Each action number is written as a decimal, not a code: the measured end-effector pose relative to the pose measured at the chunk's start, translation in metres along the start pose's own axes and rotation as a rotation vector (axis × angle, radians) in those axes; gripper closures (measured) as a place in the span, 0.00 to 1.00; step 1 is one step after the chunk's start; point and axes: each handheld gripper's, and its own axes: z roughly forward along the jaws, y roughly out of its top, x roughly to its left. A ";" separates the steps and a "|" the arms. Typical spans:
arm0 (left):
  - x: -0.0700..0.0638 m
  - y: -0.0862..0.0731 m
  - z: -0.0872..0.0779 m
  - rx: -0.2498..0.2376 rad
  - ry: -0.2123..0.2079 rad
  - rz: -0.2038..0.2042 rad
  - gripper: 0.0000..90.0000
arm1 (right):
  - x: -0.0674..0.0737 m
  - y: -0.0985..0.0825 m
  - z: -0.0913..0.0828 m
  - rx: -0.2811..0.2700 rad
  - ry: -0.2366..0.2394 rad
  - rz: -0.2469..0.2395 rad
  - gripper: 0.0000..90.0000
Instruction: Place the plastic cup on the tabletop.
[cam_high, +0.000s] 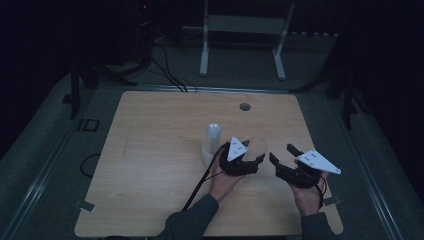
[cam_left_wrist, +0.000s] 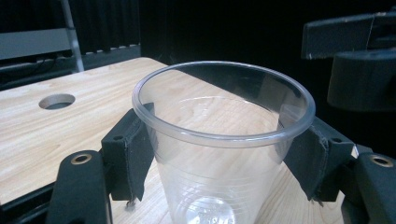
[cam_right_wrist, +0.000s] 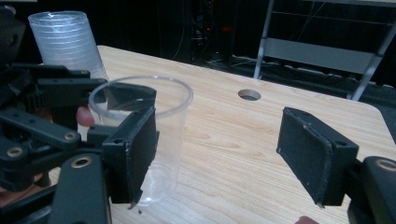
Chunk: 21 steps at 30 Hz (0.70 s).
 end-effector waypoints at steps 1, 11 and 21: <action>0.000 -0.002 0.000 0.000 0.000 -0.002 0.33 | 0.000 0.000 0.000 0.000 0.000 0.000 0.31; 0.000 -0.013 0.005 0.016 -0.003 0.008 0.32 | 0.000 0.000 0.000 -0.002 0.000 0.001 0.31; 0.003 -0.023 0.011 0.043 -0.014 0.009 0.32 | 0.000 0.001 -0.001 -0.004 0.001 0.002 0.31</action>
